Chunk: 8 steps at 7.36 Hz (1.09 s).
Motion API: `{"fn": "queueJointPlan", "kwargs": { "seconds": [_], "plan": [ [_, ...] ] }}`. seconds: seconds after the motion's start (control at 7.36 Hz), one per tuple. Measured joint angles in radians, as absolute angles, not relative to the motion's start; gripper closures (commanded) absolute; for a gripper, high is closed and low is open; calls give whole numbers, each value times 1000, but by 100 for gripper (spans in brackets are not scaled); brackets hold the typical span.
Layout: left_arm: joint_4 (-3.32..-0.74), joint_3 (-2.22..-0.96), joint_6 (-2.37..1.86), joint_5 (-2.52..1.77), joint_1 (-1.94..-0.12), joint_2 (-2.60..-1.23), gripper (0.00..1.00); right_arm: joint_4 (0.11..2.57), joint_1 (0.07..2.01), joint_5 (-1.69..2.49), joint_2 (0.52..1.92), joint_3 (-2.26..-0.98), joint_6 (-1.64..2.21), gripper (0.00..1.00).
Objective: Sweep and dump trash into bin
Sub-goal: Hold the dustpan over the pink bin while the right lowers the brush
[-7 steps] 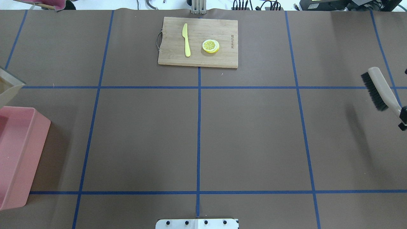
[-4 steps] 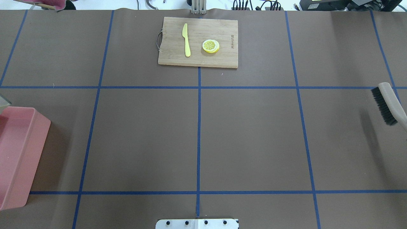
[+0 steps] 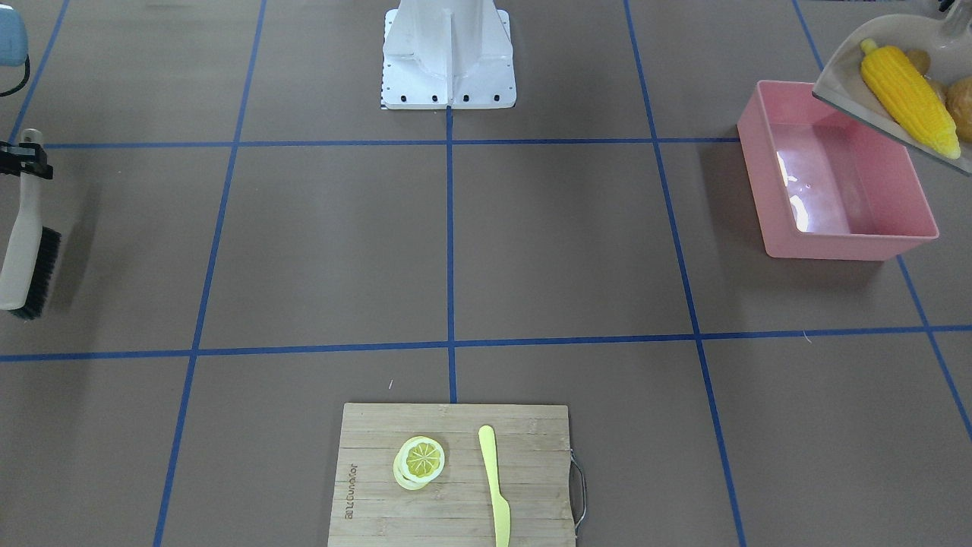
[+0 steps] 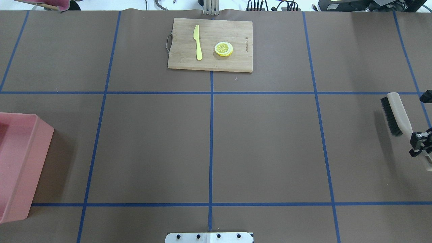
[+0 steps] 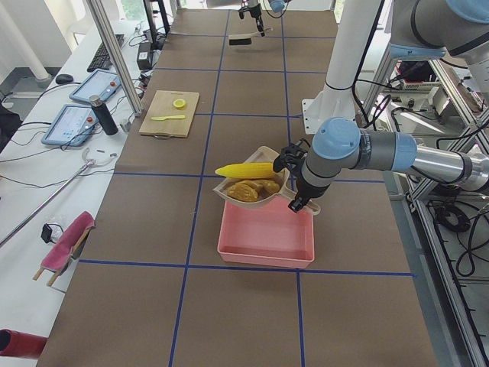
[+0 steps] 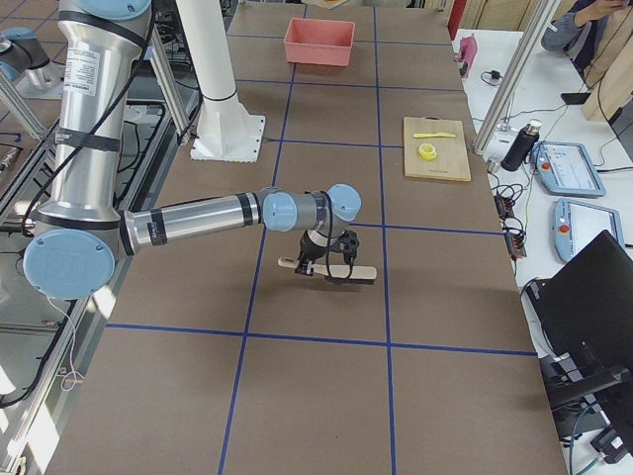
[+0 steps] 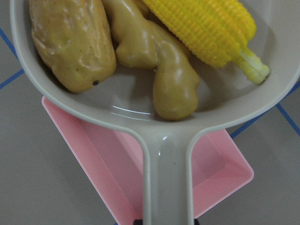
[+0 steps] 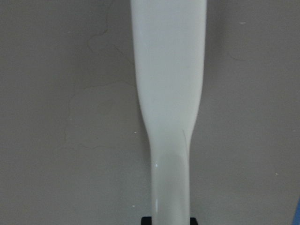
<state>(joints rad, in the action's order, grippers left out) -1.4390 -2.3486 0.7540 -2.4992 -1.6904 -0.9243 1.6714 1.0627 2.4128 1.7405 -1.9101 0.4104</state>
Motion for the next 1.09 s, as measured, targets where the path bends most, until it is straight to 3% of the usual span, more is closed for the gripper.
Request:
{"fn": "queueJointPlan", "kwargs": {
  "seconds": [0.41, 0.82, 1.09],
  "plan": [
    [-1500, -2231, 960, -2540, -1792, -876, 100, 1583, 969, 2413, 1722, -1908, 550, 100],
    [-1501, -2194, 1076, -2517, -1831, -862, 100, 1573, 948, 2413, 1689, -1906, 569, 99],
    [-1488, -2195, 1093, -2458, -1834, -864, 100, 1572, 945, 2412, 1670, -1892, 569, 77]
  ]
}}
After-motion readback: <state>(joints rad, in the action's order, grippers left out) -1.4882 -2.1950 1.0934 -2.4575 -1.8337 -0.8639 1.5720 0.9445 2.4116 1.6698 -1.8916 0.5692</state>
